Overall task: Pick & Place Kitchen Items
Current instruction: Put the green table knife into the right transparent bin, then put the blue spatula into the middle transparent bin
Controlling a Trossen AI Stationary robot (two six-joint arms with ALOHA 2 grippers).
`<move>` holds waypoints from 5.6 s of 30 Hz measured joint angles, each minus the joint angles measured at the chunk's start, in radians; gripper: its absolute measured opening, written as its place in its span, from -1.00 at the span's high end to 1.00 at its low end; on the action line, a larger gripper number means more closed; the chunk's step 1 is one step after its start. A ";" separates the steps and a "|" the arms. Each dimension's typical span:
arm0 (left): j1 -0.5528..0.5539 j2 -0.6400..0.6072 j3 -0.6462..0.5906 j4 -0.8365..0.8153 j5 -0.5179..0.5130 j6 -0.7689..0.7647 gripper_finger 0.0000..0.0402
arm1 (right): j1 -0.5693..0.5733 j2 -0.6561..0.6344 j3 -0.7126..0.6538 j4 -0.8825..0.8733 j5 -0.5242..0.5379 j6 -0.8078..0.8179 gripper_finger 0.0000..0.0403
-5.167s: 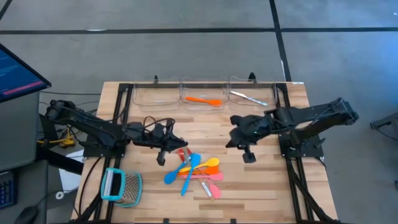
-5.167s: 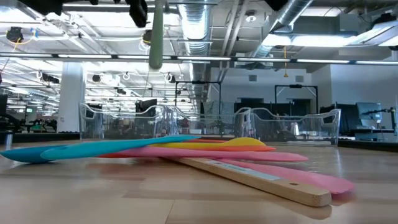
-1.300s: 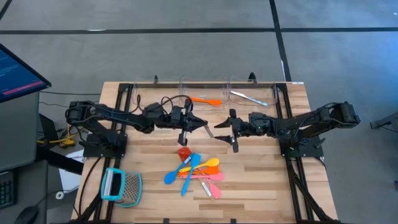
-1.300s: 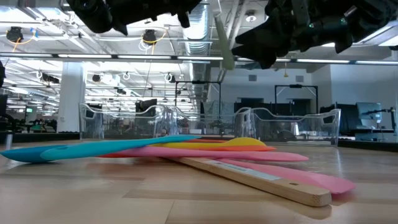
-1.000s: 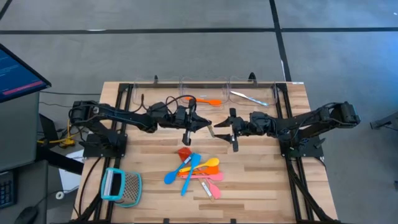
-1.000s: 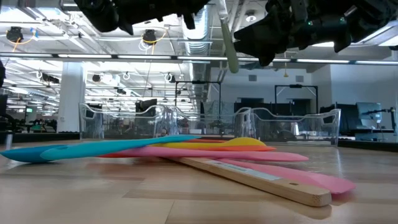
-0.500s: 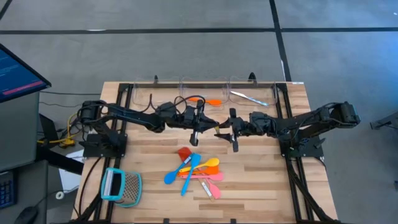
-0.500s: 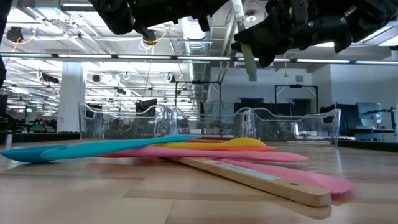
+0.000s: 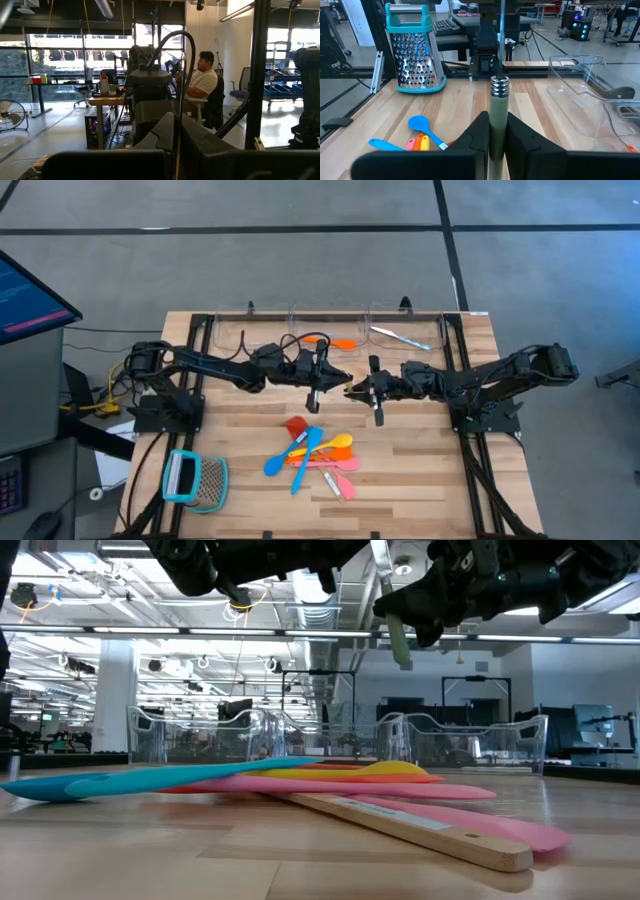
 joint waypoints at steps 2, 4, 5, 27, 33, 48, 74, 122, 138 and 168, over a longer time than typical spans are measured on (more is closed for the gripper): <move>0.000 0.000 0.000 0.001 -0.027 -0.001 0.98 | 0.007 0.000 0.000 0.000 0.003 0.000 0.87; -0.001 0.000 0.000 0.002 -0.071 -0.014 0.98 | 0.012 0.000 0.000 0.000 0.007 0.001 0.87; -0.002 0.000 0.000 0.002 -0.085 -0.026 0.98 | 0.014 0.000 0.000 0.000 0.010 0.002 0.87; 0.025 -0.123 -0.075 -0.081 -0.086 0.005 0.61 | -0.062 -0.126 0.000 -0.209 0.085 -0.037 0.87; 0.055 -0.283 -0.213 -0.106 -0.079 -0.004 0.62 | -0.122 -0.287 0.000 -0.378 0.207 -0.071 0.87; 0.047 -0.494 -0.392 -0.101 -0.086 -0.007 0.62 | -0.471 -0.375 0.014 -0.727 0.402 -0.080 0.87; 0.047 -0.493 -0.392 -0.104 -0.085 -0.030 0.62 | -0.731 0.203 0.406 -1.314 0.499 -0.285 0.87; 0.047 -0.493 -0.392 -0.108 -0.084 -0.025 0.62 | -0.666 0.329 0.784 -1.708 0.371 -0.303 0.86; 0.047 -0.493 -0.417 -0.122 -0.084 -0.022 0.78 | -0.369 -0.138 0.398 -1.110 -0.079 -0.213 0.99; -0.005 -0.493 -0.417 -0.134 -0.158 -0.180 0.99 | 0.222 -0.238 -0.134 -0.166 0.249 0.117 1.00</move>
